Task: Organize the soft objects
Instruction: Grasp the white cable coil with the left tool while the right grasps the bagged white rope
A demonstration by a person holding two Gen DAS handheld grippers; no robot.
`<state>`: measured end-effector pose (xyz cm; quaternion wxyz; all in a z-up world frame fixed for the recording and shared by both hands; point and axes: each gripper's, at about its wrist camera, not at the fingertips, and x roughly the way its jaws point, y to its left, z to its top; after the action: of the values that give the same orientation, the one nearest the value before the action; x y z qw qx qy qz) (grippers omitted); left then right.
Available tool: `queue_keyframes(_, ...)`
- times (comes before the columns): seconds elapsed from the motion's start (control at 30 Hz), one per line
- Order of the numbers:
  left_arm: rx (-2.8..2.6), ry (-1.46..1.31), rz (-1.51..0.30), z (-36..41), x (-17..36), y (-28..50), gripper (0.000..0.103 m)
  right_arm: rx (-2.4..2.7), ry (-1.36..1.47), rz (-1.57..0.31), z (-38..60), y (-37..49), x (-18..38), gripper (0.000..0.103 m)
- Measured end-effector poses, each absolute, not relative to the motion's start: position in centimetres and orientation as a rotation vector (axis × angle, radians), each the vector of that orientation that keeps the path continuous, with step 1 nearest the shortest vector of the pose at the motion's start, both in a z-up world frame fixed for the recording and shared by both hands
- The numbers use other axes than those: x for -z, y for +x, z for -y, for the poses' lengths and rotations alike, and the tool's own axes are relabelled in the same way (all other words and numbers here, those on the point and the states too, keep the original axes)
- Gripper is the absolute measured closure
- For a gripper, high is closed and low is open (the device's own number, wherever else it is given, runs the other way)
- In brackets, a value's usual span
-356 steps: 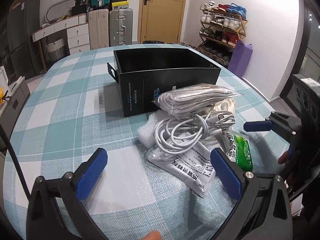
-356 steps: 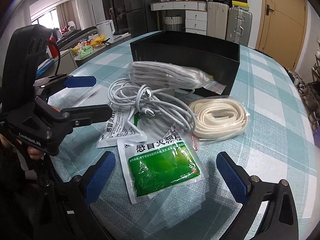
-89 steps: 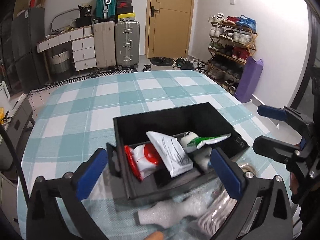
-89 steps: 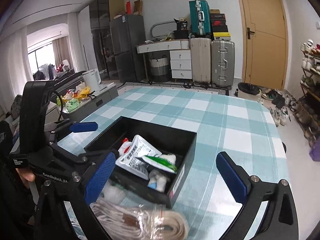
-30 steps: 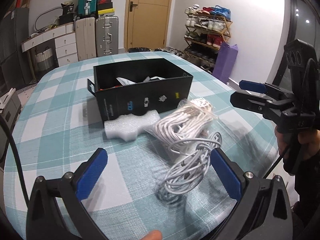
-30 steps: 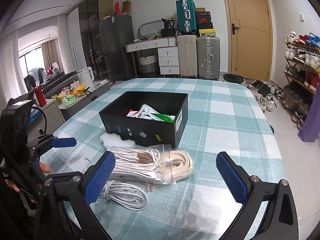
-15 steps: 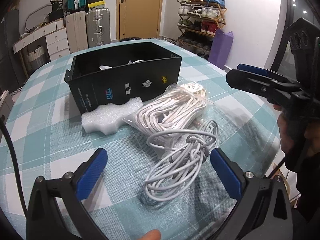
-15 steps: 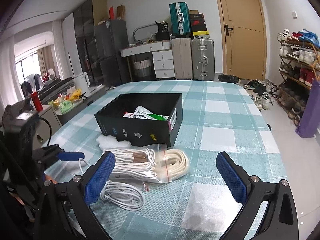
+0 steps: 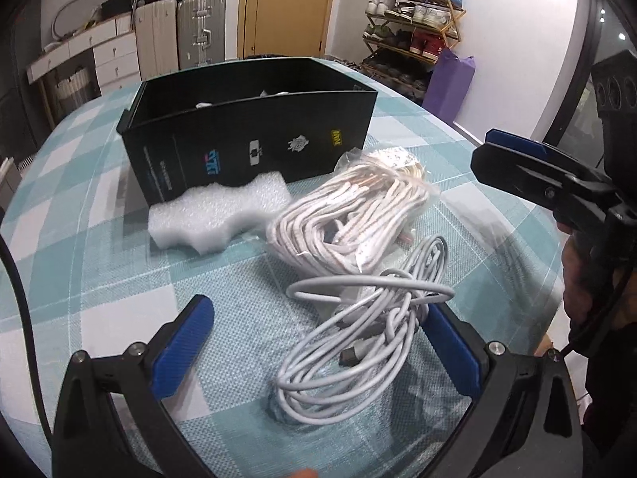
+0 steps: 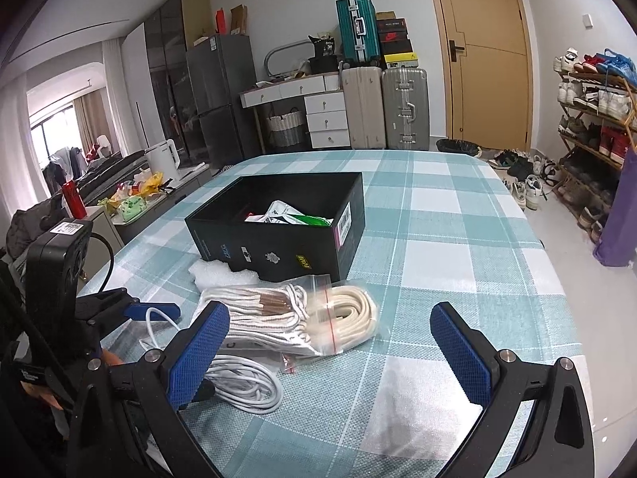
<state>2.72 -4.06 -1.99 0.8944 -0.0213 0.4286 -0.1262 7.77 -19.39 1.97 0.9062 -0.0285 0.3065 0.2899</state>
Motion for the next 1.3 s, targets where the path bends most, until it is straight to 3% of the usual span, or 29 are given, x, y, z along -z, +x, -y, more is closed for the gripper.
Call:
queue_keyframes(0.1,0.273,-0.042,-0.903,3.7,2.2,2.6,0.004,-0.603,-0.063,-0.636,19.2,7.8,-1.8,0.001)
queue_keyframes(0.33,0.287,0.05,-0.863,4.0,2.0,1.4,0.037,-0.607,-0.068,-0.642,19.0,7.9,-1.7,0.001)
queue_keyframes(0.63,0.31,0.075,-0.864,4.8,1.7,1.9,0.038,-0.614,-0.073,-0.647,18.8,7.9,-1.5,0.001)
queue_keyframes(0.77,0.335,0.082,-0.86,5.0,1.6,1.7,0.053,-0.62,-0.08,-0.648,18.6,7.8,-1.4,0.001)
queue_keyframes(0.93,0.36,0.076,-0.842,5.1,1.5,1.2,0.064,-0.622,-0.079,-0.655,18.5,7.8,-1.4,0.001)
queue_keyframes(1.3,0.399,0.012,-0.778,3.2,-0.5,-0.7,0.07,-0.628,-0.093,-0.656,18.0,7.8,-1.5,0.001)
